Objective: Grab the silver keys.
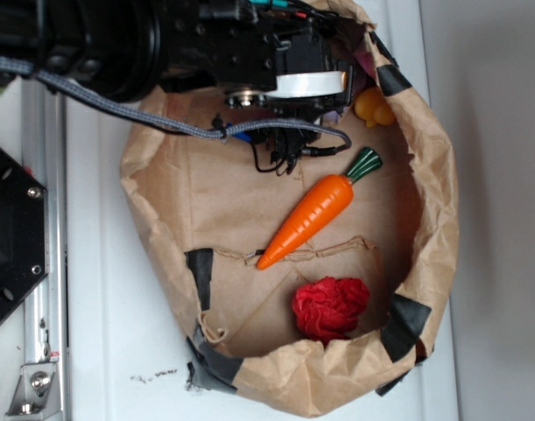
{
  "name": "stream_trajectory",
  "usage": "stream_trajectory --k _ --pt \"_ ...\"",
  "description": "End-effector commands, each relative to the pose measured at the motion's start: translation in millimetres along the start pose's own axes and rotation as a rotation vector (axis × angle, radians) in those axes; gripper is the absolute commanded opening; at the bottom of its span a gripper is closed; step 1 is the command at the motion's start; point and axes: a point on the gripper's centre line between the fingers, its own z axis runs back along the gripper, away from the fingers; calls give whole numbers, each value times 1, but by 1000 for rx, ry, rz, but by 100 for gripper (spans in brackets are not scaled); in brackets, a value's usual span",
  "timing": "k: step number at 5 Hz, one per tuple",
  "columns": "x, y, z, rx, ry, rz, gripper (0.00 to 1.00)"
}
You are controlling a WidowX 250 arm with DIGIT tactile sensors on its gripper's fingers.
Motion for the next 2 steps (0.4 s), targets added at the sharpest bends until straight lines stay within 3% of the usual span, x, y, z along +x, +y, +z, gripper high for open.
stream_trajectory --k 1,2 --pt "-21 -8 96 -326 -14 -70 0" --pt "-19 -3 130 -437 -26 -72 0"
